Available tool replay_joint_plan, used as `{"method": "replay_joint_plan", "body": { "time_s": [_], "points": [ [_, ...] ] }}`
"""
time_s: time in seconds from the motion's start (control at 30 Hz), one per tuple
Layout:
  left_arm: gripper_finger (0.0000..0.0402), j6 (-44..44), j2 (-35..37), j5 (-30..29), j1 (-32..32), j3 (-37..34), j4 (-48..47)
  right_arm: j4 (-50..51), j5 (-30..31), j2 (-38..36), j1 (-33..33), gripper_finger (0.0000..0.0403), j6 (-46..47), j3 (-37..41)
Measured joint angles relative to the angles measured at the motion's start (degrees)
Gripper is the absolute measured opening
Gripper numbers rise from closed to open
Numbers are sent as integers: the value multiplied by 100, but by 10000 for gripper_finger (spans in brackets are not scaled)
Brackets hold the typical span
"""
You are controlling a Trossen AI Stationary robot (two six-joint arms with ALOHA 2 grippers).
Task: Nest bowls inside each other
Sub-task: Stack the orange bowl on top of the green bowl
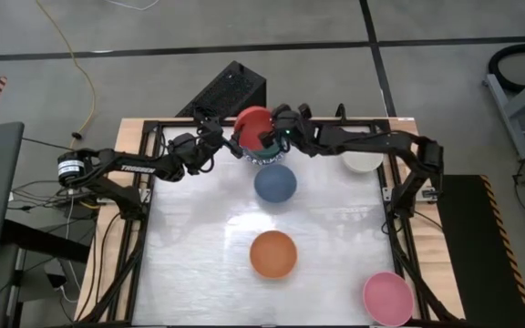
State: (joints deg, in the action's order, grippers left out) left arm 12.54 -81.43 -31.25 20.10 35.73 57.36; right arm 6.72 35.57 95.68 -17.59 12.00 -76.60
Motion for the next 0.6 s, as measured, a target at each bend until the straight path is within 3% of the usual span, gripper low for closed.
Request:
{"method": "replay_joint_plan", "body": {
  "time_s": [0.13, 0.37, 0.6],
  "points": [
    [270, 464, 111, -221, -2, 0, -6, 283, -275, 20, -187, 8, 156, 4],
    [270, 808, 473, -590, -13, 0, -215, 443, -1590, -94, -848, 8, 355, 4],
    [270, 617, 1317, -178, -22, 2, -1625, 1065, -3153, -110, -1714, 8, 752, -2]
  ]
}}
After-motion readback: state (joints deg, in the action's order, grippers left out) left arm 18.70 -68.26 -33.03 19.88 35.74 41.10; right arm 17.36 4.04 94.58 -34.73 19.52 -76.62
